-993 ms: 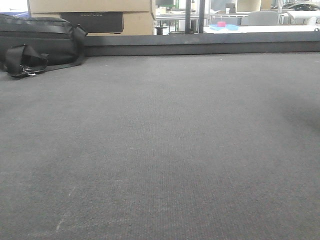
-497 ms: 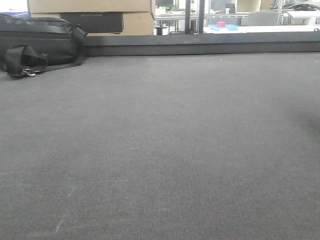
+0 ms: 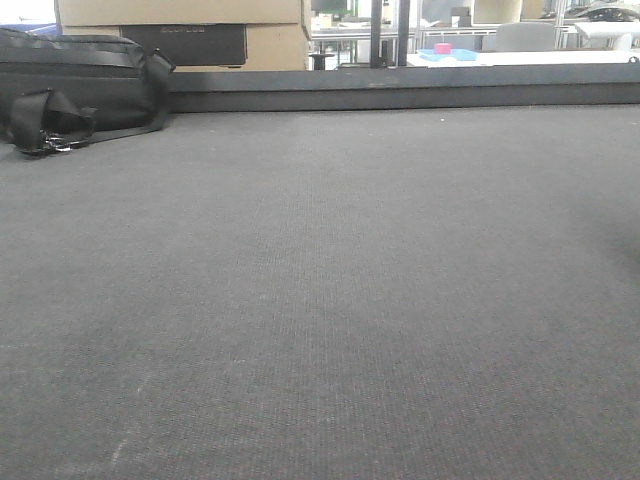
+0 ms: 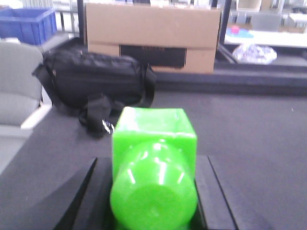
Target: Grab block from conveyor and place in blue bin
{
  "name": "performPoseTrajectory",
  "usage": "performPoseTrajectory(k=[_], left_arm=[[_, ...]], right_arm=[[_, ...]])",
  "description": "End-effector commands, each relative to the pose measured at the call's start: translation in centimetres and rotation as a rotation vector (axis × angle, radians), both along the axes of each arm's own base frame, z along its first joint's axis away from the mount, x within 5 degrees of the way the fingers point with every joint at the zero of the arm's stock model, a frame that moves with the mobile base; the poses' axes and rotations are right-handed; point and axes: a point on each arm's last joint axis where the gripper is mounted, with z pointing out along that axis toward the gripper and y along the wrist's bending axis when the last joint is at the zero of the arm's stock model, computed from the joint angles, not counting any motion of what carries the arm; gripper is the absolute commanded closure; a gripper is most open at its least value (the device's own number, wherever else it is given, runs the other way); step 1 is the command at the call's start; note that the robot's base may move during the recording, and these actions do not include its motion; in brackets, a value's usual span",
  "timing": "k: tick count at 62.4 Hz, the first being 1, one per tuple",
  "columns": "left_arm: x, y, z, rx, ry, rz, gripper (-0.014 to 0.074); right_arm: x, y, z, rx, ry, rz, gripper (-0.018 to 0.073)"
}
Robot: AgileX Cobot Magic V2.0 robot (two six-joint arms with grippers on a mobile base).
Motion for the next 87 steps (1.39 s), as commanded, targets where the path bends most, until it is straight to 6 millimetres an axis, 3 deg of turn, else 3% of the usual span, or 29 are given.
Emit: performPoseTrajectory(k=[1,25,45,87], left_arm=[[-0.4,0.0,0.7,0.006,-0.072,0.004,0.0708],[-1.0,0.0,1.4,-0.058,-0.113,0.001,0.0708],[-4.0,0.0,2.6,-0.064,-0.224,-0.004,0.0708],[-4.0,0.0,2.7,-0.064,-0.234,-0.003,0.0708]], right_arm=[[-0.5,-0.4,1.8,-0.024,-0.183,-0.034,0.0721],[-1.9,-0.5,3.0,-0.057,-0.275,-0.033,0.0721],[-4.5,-0.5,3.6,-0.08,-0.303,-0.022,0.0721],[-4.5,-0.6,3.7,-0.079,-0.315,-0.024,0.0721]])
